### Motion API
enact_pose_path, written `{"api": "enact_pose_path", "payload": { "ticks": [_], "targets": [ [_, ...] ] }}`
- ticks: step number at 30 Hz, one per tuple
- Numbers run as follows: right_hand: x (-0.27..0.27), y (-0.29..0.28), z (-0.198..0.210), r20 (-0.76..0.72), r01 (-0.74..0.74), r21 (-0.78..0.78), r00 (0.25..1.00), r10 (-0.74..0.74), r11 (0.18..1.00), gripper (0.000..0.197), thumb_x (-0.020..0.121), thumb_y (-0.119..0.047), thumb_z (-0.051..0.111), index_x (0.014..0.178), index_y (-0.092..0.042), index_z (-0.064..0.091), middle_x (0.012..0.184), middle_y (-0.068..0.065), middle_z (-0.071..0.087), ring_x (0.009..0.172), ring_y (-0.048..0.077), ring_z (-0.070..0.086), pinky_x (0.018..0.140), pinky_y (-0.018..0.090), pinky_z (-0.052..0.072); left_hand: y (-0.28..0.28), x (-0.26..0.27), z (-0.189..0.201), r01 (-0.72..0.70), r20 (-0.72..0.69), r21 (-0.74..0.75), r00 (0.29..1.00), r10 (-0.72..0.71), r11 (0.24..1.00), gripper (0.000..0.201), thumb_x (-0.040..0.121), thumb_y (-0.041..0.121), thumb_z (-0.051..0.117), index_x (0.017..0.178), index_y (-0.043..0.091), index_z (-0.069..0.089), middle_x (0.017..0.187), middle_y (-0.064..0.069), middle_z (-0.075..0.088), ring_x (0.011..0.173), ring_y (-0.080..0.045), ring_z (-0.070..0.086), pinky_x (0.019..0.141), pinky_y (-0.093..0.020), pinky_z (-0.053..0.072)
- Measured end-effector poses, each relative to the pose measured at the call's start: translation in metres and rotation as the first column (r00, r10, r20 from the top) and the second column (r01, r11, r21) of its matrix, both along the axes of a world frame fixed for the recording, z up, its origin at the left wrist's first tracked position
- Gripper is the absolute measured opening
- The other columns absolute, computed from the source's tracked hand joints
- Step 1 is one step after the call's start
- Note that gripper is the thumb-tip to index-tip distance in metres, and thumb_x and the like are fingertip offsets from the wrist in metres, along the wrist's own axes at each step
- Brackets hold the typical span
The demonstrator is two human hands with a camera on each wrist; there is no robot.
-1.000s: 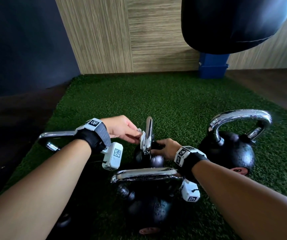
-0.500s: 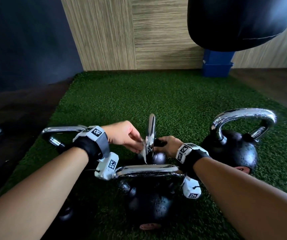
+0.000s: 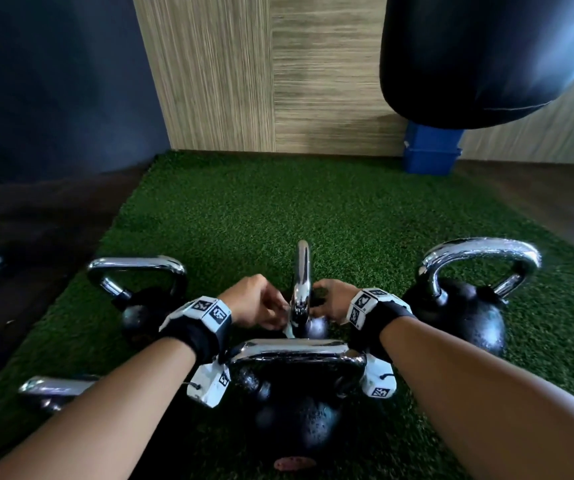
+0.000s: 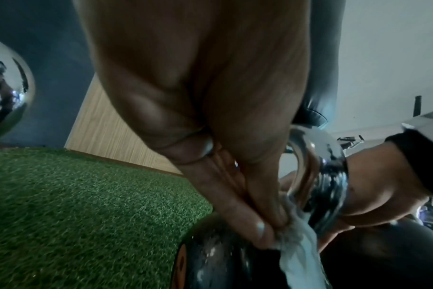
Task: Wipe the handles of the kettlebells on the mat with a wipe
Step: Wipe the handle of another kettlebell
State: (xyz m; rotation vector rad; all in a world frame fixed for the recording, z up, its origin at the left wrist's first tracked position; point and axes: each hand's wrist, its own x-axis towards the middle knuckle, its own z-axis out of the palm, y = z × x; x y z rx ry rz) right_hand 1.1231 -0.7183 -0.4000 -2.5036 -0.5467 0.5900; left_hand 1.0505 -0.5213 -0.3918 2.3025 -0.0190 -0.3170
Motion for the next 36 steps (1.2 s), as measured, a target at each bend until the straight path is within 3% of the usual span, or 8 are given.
{"api": "enact_pose_path", "payload": {
  "ticks": [5,9,15,19,26,29,32,36],
  "targets": [
    [0.012,0.004,0.045,0.337,0.092,0.11,0.933,-0.124,0.99,0.028,0.093,-0.007,0.059,0.116,-0.017,0.073,0.111,0.008,0.074,0.098,0.022,0.071,0.073,0.021,0.05,0.019,0.008,0.024,-0.068,0.018,-0.055,0.997,0.069,0.996,0.019,0.089,0.007,0.078,0.107,0.006,0.077,0.077,0.003,0.077,0.062,-0.005,0.072,0.063,-0.022,0.062],
    [0.017,0.003,0.066,0.331,0.038,0.396,0.926,-0.182,0.917,0.02,0.09,-0.014,0.072,0.106,-0.022,0.079,0.092,-0.003,0.073,0.067,0.004,0.062,0.054,0.003,0.043,0.031,0.018,0.053,-0.105,0.104,-0.193,0.986,0.127,0.976,0.021,0.095,0.009,0.071,0.115,0.01,0.073,0.094,-0.005,0.075,0.076,-0.009,0.068,0.071,-0.024,0.06],
    [0.019,0.008,0.074,0.108,-0.073,0.607,0.994,0.008,0.791,0.035,0.081,-0.013,0.083,0.115,-0.018,0.076,0.091,0.005,0.079,0.068,0.011,0.069,0.067,0.025,0.06,0.024,0.036,0.074,-0.119,0.129,-0.419,0.973,0.189,0.9,0.013,0.092,0.003,0.071,0.099,0.014,0.073,0.087,0.001,0.077,0.074,-0.004,0.073,0.069,-0.019,0.062],
    [0.026,0.01,0.076,0.096,-0.071,0.66,0.995,0.01,0.748,0.026,0.079,-0.009,0.084,0.087,-0.033,0.081,0.08,-0.002,0.079,0.068,0.01,0.073,0.071,0.027,0.063,0.026,0.04,0.074,-0.106,0.111,-0.416,0.98,0.167,0.903,0.019,0.08,0.027,0.078,0.095,0.017,0.073,0.084,0.001,0.079,0.076,-0.008,0.076,0.069,-0.02,0.061],
    [0.03,0.012,0.073,-0.003,-0.053,0.687,0.997,0.075,0.725,0.029,0.075,-0.011,0.087,0.1,-0.023,0.08,0.093,0.008,0.08,0.087,0.031,0.076,0.082,0.039,0.063,0.024,0.045,0.066,-0.14,0.125,-0.331,0.974,0.19,0.933,0.024,0.076,0.043,0.077,0.092,0.024,0.079,0.082,0.001,0.08,0.062,-0.004,0.072,0.052,-0.013,0.051],
    [0.032,0.01,0.068,0.012,-0.027,0.695,1.0,0.026,0.718,0.028,0.075,-0.008,0.086,0.102,-0.015,0.079,0.092,0.011,0.079,0.083,0.03,0.077,0.078,0.037,0.064,0.02,0.047,0.064,-0.068,0.103,-0.335,0.989,0.108,0.94,0.015,0.09,0.022,0.073,0.104,0.024,0.077,0.082,0.007,0.08,0.065,0.0,0.07,0.055,-0.013,0.052],
    [0.04,0.004,0.06,-0.015,0.082,0.746,0.994,-0.106,0.661,0.024,0.079,0.0,0.081,0.097,-0.016,0.079,0.092,0.012,0.079,0.082,0.028,0.076,0.074,0.034,0.064,0.02,0.048,0.058,-0.054,0.095,-0.14,0.993,0.068,0.989,0.039,0.094,-0.008,0.063,0.118,0.022,0.069,0.102,0.002,0.078,0.079,-0.006,0.069,0.074,-0.022,0.054],
    [0.053,-0.008,0.034,-0.075,0.332,0.689,0.917,-0.392,0.645,0.022,0.078,0.001,0.081,0.083,-0.02,0.079,0.084,0.014,0.078,0.071,0.024,0.07,0.079,0.043,0.062,0.013,0.029,0.025,0.113,-0.155,0.416,0.986,-0.052,0.902,0.098,0.077,0.019,0.089,0.159,0.022,0.034,0.158,0.004,0.045,0.14,-0.018,0.049,0.111,-0.031,0.04]
  ]
}}
